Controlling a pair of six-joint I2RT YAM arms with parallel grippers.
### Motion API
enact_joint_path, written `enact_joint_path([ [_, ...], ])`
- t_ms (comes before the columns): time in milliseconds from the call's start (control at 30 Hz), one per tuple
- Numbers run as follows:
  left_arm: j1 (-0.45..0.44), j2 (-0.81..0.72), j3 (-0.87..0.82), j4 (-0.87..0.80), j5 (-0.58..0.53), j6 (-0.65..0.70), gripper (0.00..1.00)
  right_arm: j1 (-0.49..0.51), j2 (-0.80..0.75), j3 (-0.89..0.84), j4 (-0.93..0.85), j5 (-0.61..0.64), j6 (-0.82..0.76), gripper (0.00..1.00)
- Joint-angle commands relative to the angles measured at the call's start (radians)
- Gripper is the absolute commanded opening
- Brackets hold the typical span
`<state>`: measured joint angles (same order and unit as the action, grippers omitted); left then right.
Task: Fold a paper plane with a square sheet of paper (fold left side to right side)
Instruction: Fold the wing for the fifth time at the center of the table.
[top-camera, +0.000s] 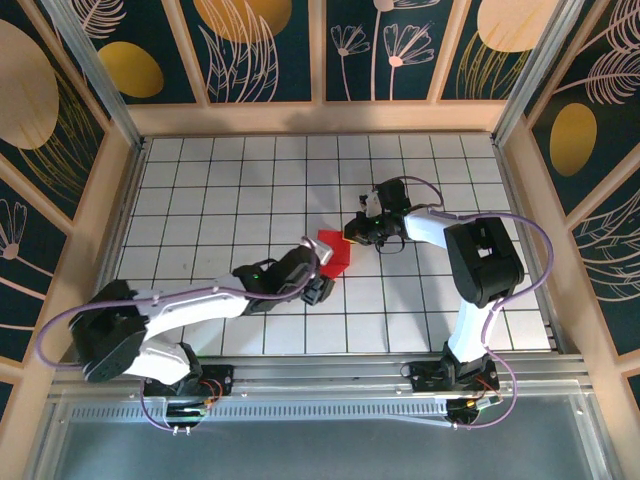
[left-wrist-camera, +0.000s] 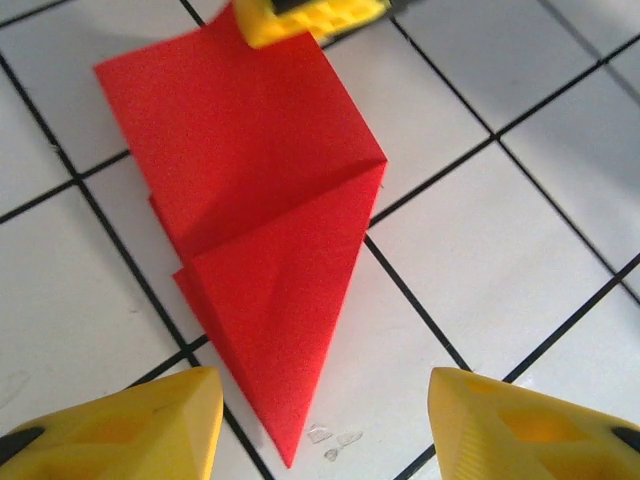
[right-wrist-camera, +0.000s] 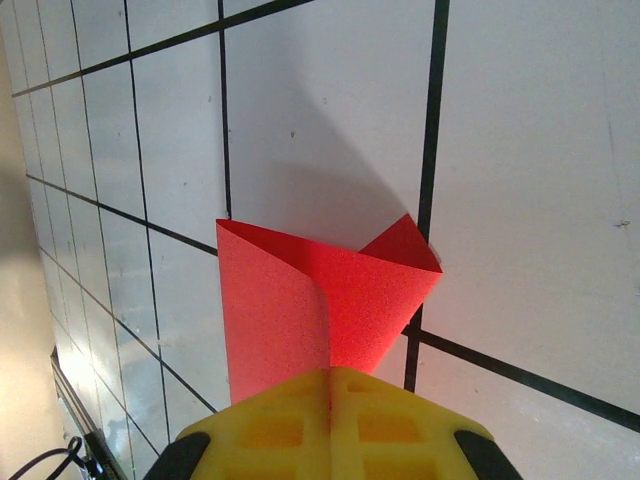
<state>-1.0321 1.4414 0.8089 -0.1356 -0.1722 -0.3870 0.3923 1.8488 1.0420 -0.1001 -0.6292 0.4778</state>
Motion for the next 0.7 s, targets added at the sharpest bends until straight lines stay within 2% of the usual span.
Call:
enact_joint_path([
  [0, -0.036, 0.088, 0.070, -0.052, -0.093, 0.038, 0.57, -0.006, 0.015, 0.024, -0.040, -0.017, 0.018, 0.00],
  [300, -0.098, 0.339, 0.247, -0.171, -0.267, 0.078, 0.60, -0.007, 0.018, 0.026, -0.027, -0.027, 0.025, 0.00],
  [500, -0.105, 0.410, 0.290, -0.214, -0.351, 0.068, 0.62, -0.007, 0.019, 0.024, -0.026, -0.026, 0.025, 0.00],
  [667, -0.105, 0.439, 0.299, -0.226, -0.379, 0.062, 0.58, -0.006, 0.020, 0.023, -0.025, -0.023, 0.025, 0.00],
])
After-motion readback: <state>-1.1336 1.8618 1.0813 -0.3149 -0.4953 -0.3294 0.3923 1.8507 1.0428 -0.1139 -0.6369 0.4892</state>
